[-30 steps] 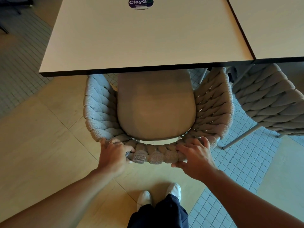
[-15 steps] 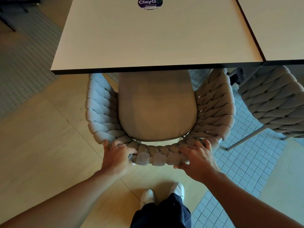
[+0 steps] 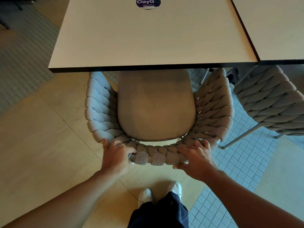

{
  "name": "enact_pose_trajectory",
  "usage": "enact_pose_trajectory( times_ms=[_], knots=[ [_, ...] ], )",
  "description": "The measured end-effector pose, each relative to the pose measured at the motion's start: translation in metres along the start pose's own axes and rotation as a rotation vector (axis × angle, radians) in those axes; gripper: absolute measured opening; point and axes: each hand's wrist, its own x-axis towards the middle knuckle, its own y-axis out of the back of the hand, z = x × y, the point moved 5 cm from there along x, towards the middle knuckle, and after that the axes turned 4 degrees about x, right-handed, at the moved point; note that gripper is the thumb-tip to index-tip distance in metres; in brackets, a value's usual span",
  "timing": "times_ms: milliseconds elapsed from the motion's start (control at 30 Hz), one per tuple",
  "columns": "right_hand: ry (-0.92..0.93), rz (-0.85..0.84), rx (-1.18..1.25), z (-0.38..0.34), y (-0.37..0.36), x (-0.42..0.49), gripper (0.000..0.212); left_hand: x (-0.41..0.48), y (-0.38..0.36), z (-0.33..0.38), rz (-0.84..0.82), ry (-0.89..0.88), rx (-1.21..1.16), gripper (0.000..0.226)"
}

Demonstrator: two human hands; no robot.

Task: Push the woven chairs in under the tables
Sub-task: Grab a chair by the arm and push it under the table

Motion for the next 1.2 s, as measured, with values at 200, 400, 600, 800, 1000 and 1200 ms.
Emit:
enact_pose_trajectory(
  times_ms=[200,400,600,800,1000,1200],
  knots=[
    [-0.006,-0.034,0.015,0.001,0.001,-0.001,0.068,-0.003,-0.001,0.003,0.012,0.001,-0.018,0.038],
    [-0.016,-0.084,-0.011,0.012,0.001,-0.003,0.071,-0.007,-0.002,0.012,-0.006,0.0,-0.035,0.039],
    [-0.017,-0.024,0.013,0.006,0.004,-0.003,0.065,-0.004,0.002,0.008,-0.018,-0.004,-0.07,0.04],
    [-0.03,-0.007,0.011,0.009,0.001,-0.009,0.064,-0.005,0.0,0.014,-0.03,0.002,-0.051,0.04],
    [-0.028,-0.058,0.005,0.011,0.007,-0.004,0.067,-0.001,0.001,0.017,-0.027,0.009,-0.063,0.039],
    [-0.031,-0.06,0.009,0.018,0.012,0.001,0.067,0.005,0.003,0.023,-0.026,0.0,-0.058,0.039]
  ],
)
